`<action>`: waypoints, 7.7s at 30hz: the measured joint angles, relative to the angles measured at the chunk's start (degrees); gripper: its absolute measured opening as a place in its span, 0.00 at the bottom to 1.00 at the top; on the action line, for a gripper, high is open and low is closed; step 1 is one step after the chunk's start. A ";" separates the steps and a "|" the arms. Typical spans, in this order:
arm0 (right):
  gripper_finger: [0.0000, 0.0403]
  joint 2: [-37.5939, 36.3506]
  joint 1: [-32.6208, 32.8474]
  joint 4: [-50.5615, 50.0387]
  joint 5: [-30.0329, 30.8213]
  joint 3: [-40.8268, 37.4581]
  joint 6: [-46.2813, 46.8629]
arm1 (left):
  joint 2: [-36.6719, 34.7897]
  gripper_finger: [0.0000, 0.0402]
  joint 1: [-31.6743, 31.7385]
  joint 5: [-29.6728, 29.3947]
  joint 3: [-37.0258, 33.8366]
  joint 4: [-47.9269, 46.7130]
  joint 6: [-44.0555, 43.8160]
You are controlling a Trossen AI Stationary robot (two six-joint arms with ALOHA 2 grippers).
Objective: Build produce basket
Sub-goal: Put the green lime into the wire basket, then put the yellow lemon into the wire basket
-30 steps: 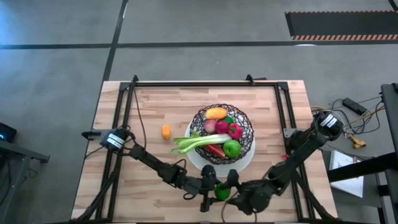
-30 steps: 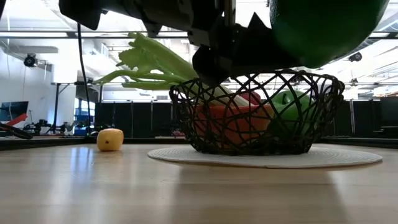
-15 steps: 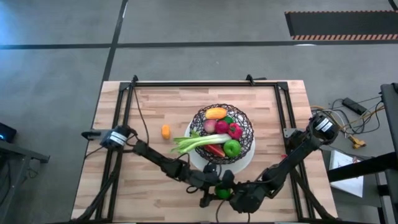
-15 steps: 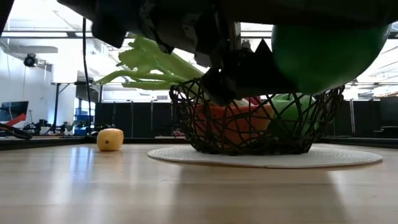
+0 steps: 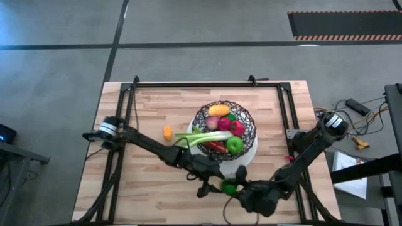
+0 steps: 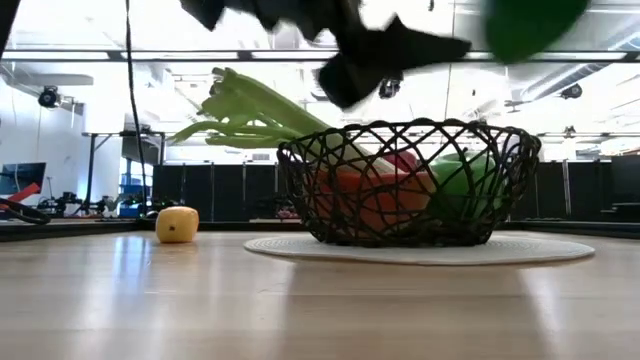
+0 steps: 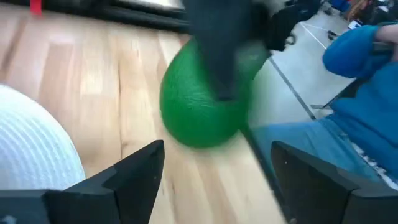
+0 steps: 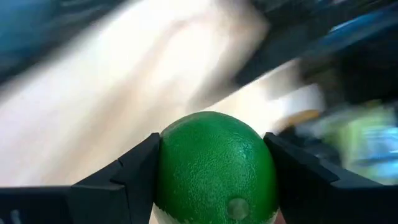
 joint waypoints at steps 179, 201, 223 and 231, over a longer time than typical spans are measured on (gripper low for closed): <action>0.72 16.39 -1.55 -5.29 5.65 13.06 -14.37 | 8.69 0.41 -10.60 -23.11 -4.35 17.00 -14.20; 0.45 9.28 3.27 -22.31 -3.40 11.12 8.23 | -2.97 0.65 -6.91 -14.66 -4.30 4.21 -3.08; 0.45 -7.54 -45.29 -21.68 -33.01 2.49 15.96 | -7.83 0.65 -19.36 -56.00 -5.78 -24.00 -24.22; 0.48 -2.41 -50.36 -21.00 -33.87 0.57 11.40 | -5.89 0.65 -19.39 -55.98 -5.78 -23.99 -26.92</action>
